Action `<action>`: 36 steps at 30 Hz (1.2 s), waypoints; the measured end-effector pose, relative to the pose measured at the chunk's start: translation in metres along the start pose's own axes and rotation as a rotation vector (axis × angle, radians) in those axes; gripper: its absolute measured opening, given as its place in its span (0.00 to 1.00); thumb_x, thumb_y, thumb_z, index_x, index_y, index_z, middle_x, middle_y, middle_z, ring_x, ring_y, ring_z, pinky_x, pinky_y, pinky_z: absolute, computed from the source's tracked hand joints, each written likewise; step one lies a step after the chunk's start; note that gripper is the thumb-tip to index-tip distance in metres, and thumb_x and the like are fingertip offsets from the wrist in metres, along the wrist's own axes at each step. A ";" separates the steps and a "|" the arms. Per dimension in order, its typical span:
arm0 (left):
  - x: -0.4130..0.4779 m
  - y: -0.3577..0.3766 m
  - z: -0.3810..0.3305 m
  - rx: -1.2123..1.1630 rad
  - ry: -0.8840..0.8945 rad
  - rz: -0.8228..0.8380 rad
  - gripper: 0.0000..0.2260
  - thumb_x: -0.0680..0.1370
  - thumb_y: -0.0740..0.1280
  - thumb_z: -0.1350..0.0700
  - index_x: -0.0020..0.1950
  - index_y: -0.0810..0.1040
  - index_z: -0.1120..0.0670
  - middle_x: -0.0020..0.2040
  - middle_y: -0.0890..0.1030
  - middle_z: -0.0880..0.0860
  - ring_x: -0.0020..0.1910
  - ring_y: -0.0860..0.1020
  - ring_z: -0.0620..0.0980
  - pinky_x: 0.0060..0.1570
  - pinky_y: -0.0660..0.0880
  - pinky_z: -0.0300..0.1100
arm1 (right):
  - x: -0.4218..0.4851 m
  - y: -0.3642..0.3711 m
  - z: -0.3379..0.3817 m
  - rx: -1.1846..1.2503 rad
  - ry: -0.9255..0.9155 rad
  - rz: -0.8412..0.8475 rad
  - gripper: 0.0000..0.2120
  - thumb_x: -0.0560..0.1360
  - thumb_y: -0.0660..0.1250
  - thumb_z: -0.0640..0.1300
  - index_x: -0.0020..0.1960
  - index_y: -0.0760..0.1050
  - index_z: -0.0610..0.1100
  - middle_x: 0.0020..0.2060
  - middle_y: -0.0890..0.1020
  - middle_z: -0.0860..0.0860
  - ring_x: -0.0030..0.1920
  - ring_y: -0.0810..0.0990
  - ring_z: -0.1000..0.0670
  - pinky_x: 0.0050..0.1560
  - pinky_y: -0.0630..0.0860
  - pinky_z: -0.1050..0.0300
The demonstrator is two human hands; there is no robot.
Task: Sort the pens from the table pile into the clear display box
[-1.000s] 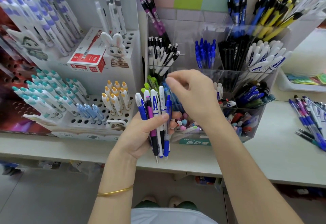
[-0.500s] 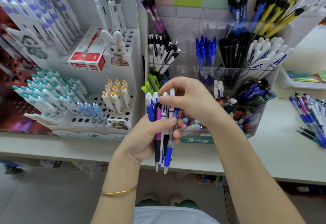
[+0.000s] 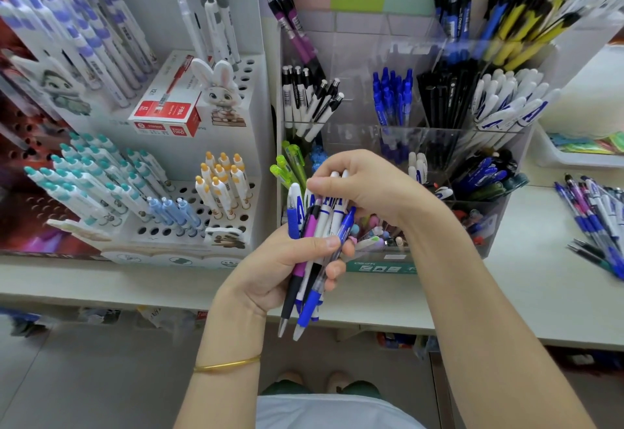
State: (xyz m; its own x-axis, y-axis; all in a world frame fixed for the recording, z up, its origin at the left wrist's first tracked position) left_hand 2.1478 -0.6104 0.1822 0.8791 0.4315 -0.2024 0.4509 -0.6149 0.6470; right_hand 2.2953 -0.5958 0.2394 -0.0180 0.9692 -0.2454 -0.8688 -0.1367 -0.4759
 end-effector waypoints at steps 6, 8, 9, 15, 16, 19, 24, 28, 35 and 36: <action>-0.003 -0.003 -0.003 0.007 -0.051 -0.037 0.10 0.71 0.70 0.59 0.52 0.83 0.57 0.43 0.79 0.55 0.32 0.76 0.46 0.32 0.76 0.38 | 0.003 0.000 -0.005 0.141 -0.061 -0.157 0.09 0.79 0.65 0.44 0.44 0.77 0.38 0.24 0.74 0.56 0.21 0.69 0.61 0.24 0.64 0.72; -0.005 -0.005 -0.003 0.039 -0.052 -0.048 0.11 0.71 0.70 0.58 0.51 0.84 0.56 0.43 0.80 0.55 0.32 0.76 0.46 0.32 0.77 0.38 | 0.004 0.000 -0.008 0.181 -0.066 -0.221 0.09 0.79 0.65 0.43 0.42 0.77 0.40 0.22 0.73 0.57 0.20 0.69 0.61 0.23 0.63 0.72; -0.006 -0.006 -0.004 0.053 -0.047 -0.053 0.11 0.70 0.70 0.58 0.51 0.84 0.56 0.43 0.80 0.55 0.32 0.76 0.46 0.32 0.77 0.38 | 0.004 -0.001 -0.008 0.205 -0.072 -0.266 0.10 0.79 0.65 0.43 0.41 0.77 0.40 0.22 0.73 0.57 0.20 0.68 0.61 0.23 0.63 0.72; -0.010 -0.010 -0.002 0.035 -0.040 -0.063 0.12 0.70 0.70 0.60 0.53 0.83 0.56 0.41 0.78 0.55 0.30 0.72 0.44 0.24 0.70 0.33 | 0.001 -0.005 -0.015 0.362 -0.019 -0.334 0.12 0.79 0.64 0.47 0.44 0.77 0.38 0.26 0.70 0.49 0.20 0.61 0.58 0.22 0.59 0.65; -0.009 -0.009 -0.001 0.040 -0.047 -0.067 0.12 0.70 0.70 0.60 0.52 0.84 0.55 0.41 0.78 0.55 0.30 0.72 0.44 0.24 0.70 0.33 | 0.000 -0.004 -0.014 0.378 -0.014 -0.313 0.11 0.78 0.65 0.46 0.45 0.76 0.38 0.26 0.70 0.51 0.20 0.62 0.59 0.21 0.59 0.66; -0.009 -0.007 -0.001 0.053 -0.063 -0.067 0.11 0.70 0.70 0.60 0.51 0.85 0.54 0.41 0.79 0.54 0.30 0.73 0.44 0.24 0.69 0.33 | -0.003 -0.003 -0.014 0.403 -0.023 -0.273 0.06 0.75 0.70 0.42 0.46 0.76 0.39 0.24 0.72 0.54 0.19 0.67 0.59 0.20 0.62 0.69; -0.008 -0.004 -0.001 0.099 -0.069 -0.120 0.11 0.74 0.65 0.60 0.49 0.86 0.52 0.41 0.81 0.55 0.31 0.74 0.44 0.25 0.70 0.32 | -0.004 -0.006 -0.017 0.302 -0.102 -0.267 0.05 0.76 0.68 0.43 0.43 0.73 0.47 0.35 0.74 0.48 0.34 0.73 0.49 0.33 0.71 0.57; -0.009 -0.004 -0.003 0.141 -0.074 -0.132 0.11 0.73 0.66 0.59 0.51 0.86 0.52 0.42 0.82 0.57 0.30 0.75 0.45 0.24 0.71 0.33 | -0.007 -0.010 -0.018 0.347 -0.111 -0.313 0.04 0.78 0.65 0.43 0.46 0.71 0.46 0.33 0.72 0.52 0.31 0.71 0.55 0.31 0.71 0.61; -0.005 -0.001 0.001 0.192 -0.072 -0.169 0.17 0.73 0.65 0.58 0.62 0.76 0.60 0.44 0.82 0.60 0.27 0.73 0.45 0.22 0.69 0.32 | -0.016 -0.010 -0.019 0.515 -0.097 -0.409 0.03 0.77 0.67 0.43 0.46 0.73 0.46 0.32 0.75 0.53 0.28 0.72 0.57 0.27 0.68 0.65; -0.004 0.000 0.002 0.203 -0.076 -0.169 0.18 0.74 0.65 0.58 0.63 0.75 0.60 0.45 0.82 0.61 0.27 0.73 0.45 0.22 0.69 0.33 | -0.017 -0.007 -0.019 0.594 -0.081 -0.379 0.04 0.77 0.67 0.41 0.44 0.73 0.44 0.29 0.73 0.53 0.24 0.69 0.58 0.23 0.65 0.67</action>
State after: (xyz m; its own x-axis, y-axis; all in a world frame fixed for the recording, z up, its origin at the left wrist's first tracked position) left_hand 2.1442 -0.6132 0.1819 0.7942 0.4931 -0.3550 0.6074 -0.6613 0.4403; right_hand 2.3115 -0.6156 0.2308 0.3227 0.9432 -0.0794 -0.9449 0.3259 0.0311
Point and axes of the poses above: each hand's wrist, its own x-axis towards the middle knuckle, its own y-axis out of the palm, z = x × y, the point moved 2 cm from there along x, towards the middle knuckle
